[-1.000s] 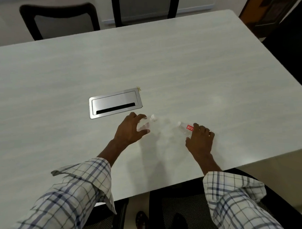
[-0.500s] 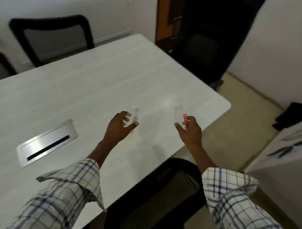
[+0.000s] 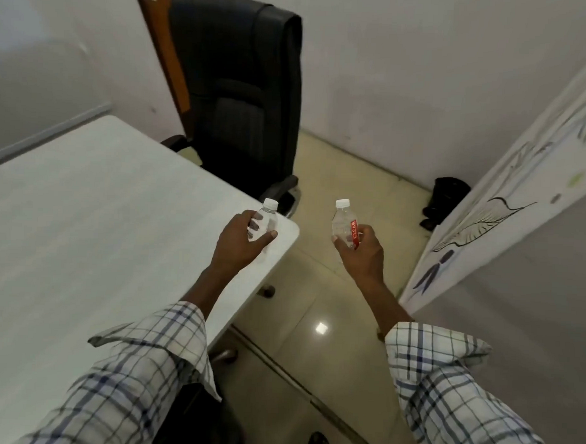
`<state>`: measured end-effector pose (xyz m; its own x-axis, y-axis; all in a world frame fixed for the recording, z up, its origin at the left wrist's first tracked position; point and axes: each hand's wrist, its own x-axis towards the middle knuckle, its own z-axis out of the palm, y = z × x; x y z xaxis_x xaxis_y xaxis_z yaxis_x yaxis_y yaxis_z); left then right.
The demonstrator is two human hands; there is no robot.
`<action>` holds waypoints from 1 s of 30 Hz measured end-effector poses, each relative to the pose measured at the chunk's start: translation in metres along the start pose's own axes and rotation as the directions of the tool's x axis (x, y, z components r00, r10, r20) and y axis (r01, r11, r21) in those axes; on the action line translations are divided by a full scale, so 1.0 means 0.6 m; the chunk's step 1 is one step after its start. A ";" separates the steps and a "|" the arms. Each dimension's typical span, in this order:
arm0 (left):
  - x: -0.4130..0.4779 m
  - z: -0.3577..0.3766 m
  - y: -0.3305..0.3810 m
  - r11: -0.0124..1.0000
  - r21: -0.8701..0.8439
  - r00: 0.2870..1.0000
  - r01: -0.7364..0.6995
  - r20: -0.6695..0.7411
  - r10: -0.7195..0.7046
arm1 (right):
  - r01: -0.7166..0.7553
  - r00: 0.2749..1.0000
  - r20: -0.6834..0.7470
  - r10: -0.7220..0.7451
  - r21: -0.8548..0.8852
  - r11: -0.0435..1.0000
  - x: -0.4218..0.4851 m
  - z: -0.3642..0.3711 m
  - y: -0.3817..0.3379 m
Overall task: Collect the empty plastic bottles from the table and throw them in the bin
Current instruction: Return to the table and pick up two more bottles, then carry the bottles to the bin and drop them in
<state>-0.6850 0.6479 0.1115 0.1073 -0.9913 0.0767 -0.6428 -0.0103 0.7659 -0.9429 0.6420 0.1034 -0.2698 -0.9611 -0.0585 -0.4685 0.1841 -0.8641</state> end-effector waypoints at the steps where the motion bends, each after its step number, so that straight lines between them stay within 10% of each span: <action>1: 0.029 0.031 0.023 1.000 -0.002 1.000 -0.014 0.016 0.014 | -0.004 1.000 -0.009 0.004 0.003 1.000 0.031 -0.019 0.008; 18: 0.527 0.405 0.215 0.992 -0.006 0.976 -0.126 0.177 0.125 | -0.157 0.969 -0.180 0.168 0.070 0.985 0.522 -0.174 0.136; 30: 1.006 0.764 0.384 0.973 0.014 0.863 -0.232 0.465 0.199 | -0.403 0.792 -0.392 0.468 0.239 0.883 0.986 -0.245 0.256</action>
<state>-1.1159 -0.0132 0.0417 -0.3878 -0.9184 -0.0780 -0.6610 0.2182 0.7180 -1.2983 0.1322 0.0097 -0.7627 -0.5946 -0.2545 -0.1037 0.5007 -0.8594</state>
